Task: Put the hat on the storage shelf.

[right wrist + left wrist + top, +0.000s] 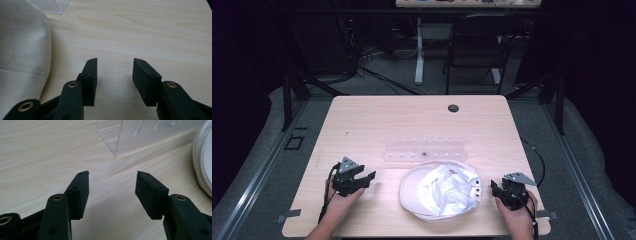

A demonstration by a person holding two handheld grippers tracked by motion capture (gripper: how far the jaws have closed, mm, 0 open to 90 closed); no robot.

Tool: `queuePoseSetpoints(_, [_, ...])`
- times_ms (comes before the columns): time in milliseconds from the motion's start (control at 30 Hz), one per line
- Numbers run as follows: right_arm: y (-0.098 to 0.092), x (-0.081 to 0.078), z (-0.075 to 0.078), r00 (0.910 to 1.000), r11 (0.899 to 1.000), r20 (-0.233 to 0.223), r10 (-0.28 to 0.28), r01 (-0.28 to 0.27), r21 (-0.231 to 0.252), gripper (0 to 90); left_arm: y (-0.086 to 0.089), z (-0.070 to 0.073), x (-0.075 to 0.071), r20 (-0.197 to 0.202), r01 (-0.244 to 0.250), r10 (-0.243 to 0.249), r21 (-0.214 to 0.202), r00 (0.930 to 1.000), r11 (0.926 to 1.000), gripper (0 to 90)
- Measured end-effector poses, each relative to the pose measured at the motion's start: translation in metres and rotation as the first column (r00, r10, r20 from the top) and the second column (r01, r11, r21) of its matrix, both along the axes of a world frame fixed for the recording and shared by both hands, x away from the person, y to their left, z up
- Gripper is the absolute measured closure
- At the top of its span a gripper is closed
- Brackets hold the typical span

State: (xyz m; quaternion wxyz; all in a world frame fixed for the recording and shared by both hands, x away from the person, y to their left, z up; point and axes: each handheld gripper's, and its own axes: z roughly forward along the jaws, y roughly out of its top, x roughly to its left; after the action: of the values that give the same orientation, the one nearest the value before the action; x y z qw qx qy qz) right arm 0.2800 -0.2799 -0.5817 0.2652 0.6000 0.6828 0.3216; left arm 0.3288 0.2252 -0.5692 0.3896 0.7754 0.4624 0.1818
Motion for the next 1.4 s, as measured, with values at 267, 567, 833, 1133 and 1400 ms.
queuePoseSetpoints(267, [0.008, -0.002, 0.004, 0.9984, 0.999, -0.046, 0.033, -0.033, 0.001, 58.7, 0.003, 0.004, -0.003, 0.001, -0.014, 0.014, -0.008, 0.9999, 0.9999, 48.8])
queuePoseSetpoints(567, [0.011, 0.0, 0.011, 0.9868, 0.997, -0.14, 0.082, -0.08, 0.018, 60.5, 0.001, 0.004, -0.005, -0.004, 0.003, -0.003, -0.011, 1.0, 0.9999, 50.1])
queuePoseSetpoints(833, [0.005, 0.002, 0.034, 0.977, 0.992, -0.179, 0.116, -0.106, 0.065, 62.2, 0.001, 0.004, -0.005, -0.005, -0.001, 0.001, -0.009, 1.0, 1.0, 50.1])
queuePoseSetpoints(1133, [0.006, 0.007, 0.055, 0.9653, 0.989, -0.216, 0.146, -0.135, 0.067, 62.4, 0.002, 0.004, -0.005, -0.009, -0.002, 0.002, -0.006, 1.0, 1.0, 50.1])
queuePoseSetpoints(1400, [0.005, 0.012, 0.07, 0.953, 0.985, -0.257, 0.16, -0.137, 0.103, 61.9, 0.001, 0.004, -0.005, -0.01, -0.002, 0.002, -0.004, 0.9999, 1.0, 50.1])
